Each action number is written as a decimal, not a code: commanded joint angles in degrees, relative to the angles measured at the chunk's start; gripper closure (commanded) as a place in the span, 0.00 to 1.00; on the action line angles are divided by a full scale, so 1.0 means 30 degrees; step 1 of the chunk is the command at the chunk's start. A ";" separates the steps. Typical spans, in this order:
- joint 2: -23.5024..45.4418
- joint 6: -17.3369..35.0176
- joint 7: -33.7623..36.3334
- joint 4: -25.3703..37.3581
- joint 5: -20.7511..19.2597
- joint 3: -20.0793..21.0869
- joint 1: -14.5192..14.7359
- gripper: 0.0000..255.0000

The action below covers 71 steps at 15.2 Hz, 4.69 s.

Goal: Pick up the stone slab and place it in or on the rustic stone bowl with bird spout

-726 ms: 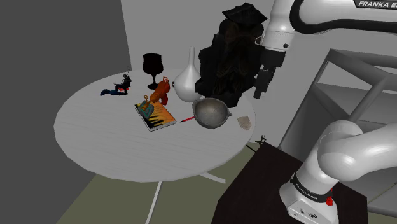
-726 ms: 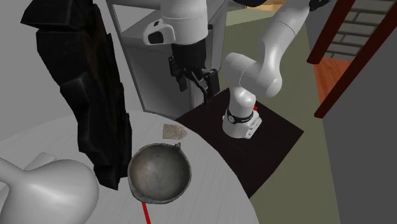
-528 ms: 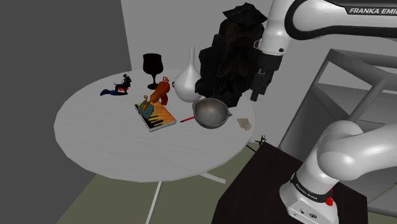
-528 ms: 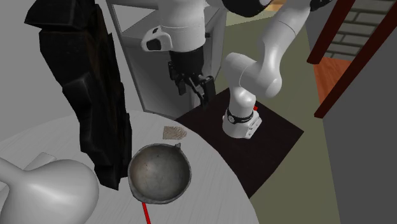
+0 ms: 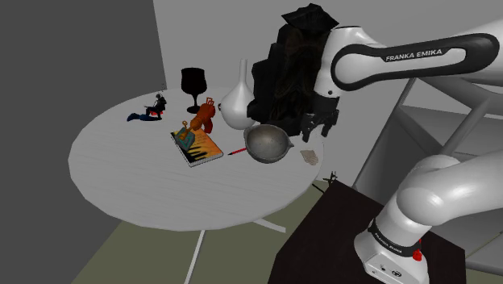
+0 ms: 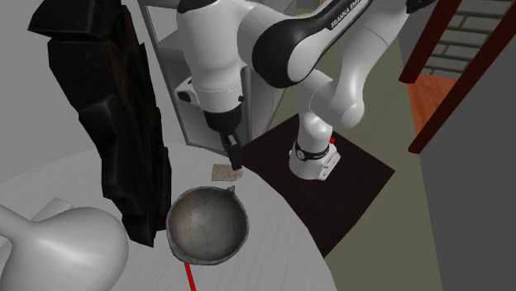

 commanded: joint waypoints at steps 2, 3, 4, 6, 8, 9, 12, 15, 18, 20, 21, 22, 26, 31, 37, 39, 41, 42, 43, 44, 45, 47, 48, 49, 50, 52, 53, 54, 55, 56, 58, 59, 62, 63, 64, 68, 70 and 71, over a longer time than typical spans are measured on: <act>0.1032 0.2003 0.2099 -0.0874 -0.0209 0.0385 -0.1052 0.00; 0.1439 0.2696 0.2781 -0.1149 -0.0297 0.0507 -0.1412 0.00; 0.1864 0.3389 0.3471 -0.1409 -0.0397 0.0624 -0.1775 0.00; 0.2205 0.4041 0.3822 -0.1718 -0.0448 0.0693 -0.1956 0.00; 0.2470 0.4662 0.3827 -0.2075 -0.0436 0.0723 -0.1958 0.00; 0.2613 0.4977 0.3830 -0.2247 -0.0431 0.0739 -0.1960 0.00; 0.3086 0.5941 0.3840 -0.2738 -0.0419 0.0787 -0.1968 0.00; 0.3184 0.6129 0.3843 -0.2829 -0.0417 0.0796 -0.1969 0.00; 0.3185 0.6130 0.3843 -0.2828 -0.0418 0.0796 -0.1969 0.00; 0.3184 0.6126 0.3842 -0.2827 -0.0418 0.0795 -0.1970 0.00; 0.3184 0.6126 0.3842 -0.2827 -0.0418 0.0795 -0.1970 1.00; 0.3184 0.6126 0.3842 -0.2827 -0.0418 0.0795 -0.1970 1.00; 0.3186 0.6129 0.3841 -0.2828 -0.0419 0.0794 -0.1971 1.00; 0.3001 0.5799 0.3835 -0.2681 -0.0421 0.0777 -0.1966 1.00; 0.2305 0.4486 0.3798 -0.2050 -0.0441 0.0694 -0.1963 1.00; 0.2386 0.4204 0.4020 -0.1631 0.0157 0.0044 -0.2342 0.00; 0.2461 0.3923 0.4268 -0.1233 0.0778 -0.0648 -0.2733 0.00; 0.2586 0.4228 0.4260 -0.1412 0.0806 -0.0630 -0.2714 0.00; 0.2717 0.4535 0.4250 -0.1588 0.0836 -0.0611 -0.2695 0.00; 0.2855 0.4845 0.4240 -0.1759 0.0867 -0.0592 -0.2677 0.00; 0.3000 0.5157 0.4229 -0.1926 0.0898 -0.0572 -0.2658 0.00; 0.3311 0.5791 0.4205 -0.2247 0.0965 -0.0534 -0.2618 0.00; 0.3576 0.6299 0.4184 -0.2488 0.1019 -0.0504 -0.2585 0.00; 0.3571 0.6297 0.4185 -0.2492 0.1019 -0.0504 -0.2586 0.00; 0.3575 0.6299 0.4184 -0.2489 0.1019 -0.0504 -0.2586 0.00; 0.3576 0.6299 0.4184 -0.2488 0.1019 -0.0504 -0.2585 0.00; 0.3576 0.6299 0.4184 -0.2488 0.1019 -0.0504 -0.2585 0.00; 0.3576 0.6299 0.4184 -0.2488 0.1019 -0.0504 -0.2585 0.00; 0.3577 0.6295 0.4184 -0.2485 0.1018 -0.0505 -0.2586 0.00; 0.3577 0.6295 0.4184 -0.2485 0.1018 -0.0505 -0.2586 0.00; 0.3577 0.6295 0.4184 -0.2485 0.1018 -0.0505 -0.2586 1.00; 0.3577 0.6295 0.4184 -0.2485 0.1018 -0.0505 -0.2586 1.00; 0.3604 0.6359 0.4201 -0.2519 0.1035 -0.0486 -0.2570 1.00; 0.3623 0.6410 0.4175 -0.2554 0.1029 -0.0500 -0.2579 1.00; 0.3667 0.6479 0.4187 -0.2579 0.1045 -0.0484 -0.2565 1.00; 0.3229 0.5655 0.4249 -0.2189 0.0958 -0.0531 -0.2592 1.00; 0.2911 0.5021 0.4306 -0.1872 0.0908 -0.0548 -0.2609 1.00; 0.2763 0.4708 0.4333 -0.1707 0.0884 -0.0556 -0.2617 1.00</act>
